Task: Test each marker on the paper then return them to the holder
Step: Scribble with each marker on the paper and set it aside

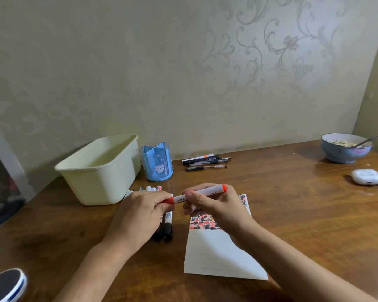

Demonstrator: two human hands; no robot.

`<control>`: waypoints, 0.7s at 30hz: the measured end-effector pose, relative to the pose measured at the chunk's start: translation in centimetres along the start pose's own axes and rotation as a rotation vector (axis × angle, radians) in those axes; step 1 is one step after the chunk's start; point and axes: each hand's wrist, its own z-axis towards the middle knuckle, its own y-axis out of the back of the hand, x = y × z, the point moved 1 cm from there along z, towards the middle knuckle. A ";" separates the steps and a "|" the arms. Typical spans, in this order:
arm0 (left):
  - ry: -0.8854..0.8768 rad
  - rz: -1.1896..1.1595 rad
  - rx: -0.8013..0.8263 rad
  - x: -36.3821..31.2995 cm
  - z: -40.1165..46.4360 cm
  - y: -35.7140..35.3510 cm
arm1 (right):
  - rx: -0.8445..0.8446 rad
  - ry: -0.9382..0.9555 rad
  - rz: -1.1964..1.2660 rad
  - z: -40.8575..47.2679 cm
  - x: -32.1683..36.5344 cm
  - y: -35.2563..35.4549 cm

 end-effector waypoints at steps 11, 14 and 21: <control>0.017 -0.026 0.052 -1.4 0.9 0.8 | -0.033 0.018 -0.004 0.1 1.0 0.2; -0.015 0.046 0.098 -0.9 1.6 1.4 | -0.004 0.036 -0.014 0.1 1.2 0.1; 0.054 0.062 -0.014 1.9 3.5 3.8 | -0.033 0.068 -0.097 0.8 0.7 0.5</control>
